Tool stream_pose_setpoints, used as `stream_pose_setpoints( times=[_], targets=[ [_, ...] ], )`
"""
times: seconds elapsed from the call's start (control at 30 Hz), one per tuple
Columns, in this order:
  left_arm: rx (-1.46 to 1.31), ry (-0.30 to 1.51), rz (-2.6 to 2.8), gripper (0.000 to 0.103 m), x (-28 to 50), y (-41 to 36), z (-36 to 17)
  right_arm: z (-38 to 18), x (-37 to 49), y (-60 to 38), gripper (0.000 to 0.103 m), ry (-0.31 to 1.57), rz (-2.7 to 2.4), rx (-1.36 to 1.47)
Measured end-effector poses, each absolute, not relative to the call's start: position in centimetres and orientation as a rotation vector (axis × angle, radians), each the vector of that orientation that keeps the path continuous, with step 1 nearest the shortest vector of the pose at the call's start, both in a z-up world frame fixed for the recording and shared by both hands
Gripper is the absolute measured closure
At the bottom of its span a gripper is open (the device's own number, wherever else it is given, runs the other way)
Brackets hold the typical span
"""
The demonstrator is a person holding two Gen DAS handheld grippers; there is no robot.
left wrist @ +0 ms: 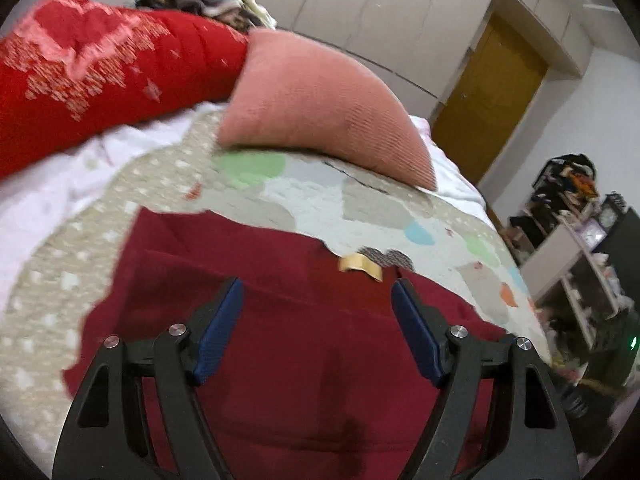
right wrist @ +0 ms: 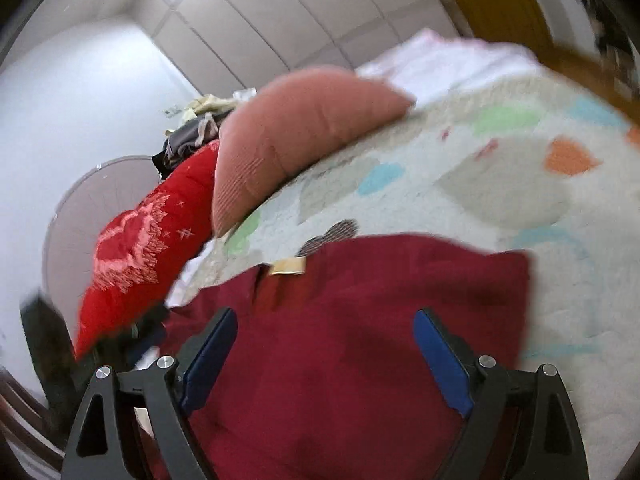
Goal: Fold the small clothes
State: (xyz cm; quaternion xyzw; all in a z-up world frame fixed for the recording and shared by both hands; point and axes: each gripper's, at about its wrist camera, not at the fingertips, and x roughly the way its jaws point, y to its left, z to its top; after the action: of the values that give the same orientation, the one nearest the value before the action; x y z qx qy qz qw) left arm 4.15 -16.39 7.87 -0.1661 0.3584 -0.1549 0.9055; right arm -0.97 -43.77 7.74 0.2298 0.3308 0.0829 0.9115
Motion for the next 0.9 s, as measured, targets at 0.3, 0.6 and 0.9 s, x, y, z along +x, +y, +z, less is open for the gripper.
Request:
stream_pose_setpoints(
  times=[0.3, 0.6, 0.9],
  targets=[
    [-0.423, 0.684, -0.458, 0.023, 1.4, -15.2, 8.2, 8.7, -2.8, -42.1, 0.014, 0.584, 0.283, 0.492],
    [-0.434, 0.694, -0.423, 0.023, 1.5, -14.6, 8.1, 7.3, -2.1, -41.2, 0.014, 0.643, 0.316, 0.532],
    [-0.448, 0.685, -0.424, 0.022, 1.8, -14.5, 8.5, 6.9, -1.8, -42.2, 0.014, 0.645, 0.277, 0.605]
  ],
)
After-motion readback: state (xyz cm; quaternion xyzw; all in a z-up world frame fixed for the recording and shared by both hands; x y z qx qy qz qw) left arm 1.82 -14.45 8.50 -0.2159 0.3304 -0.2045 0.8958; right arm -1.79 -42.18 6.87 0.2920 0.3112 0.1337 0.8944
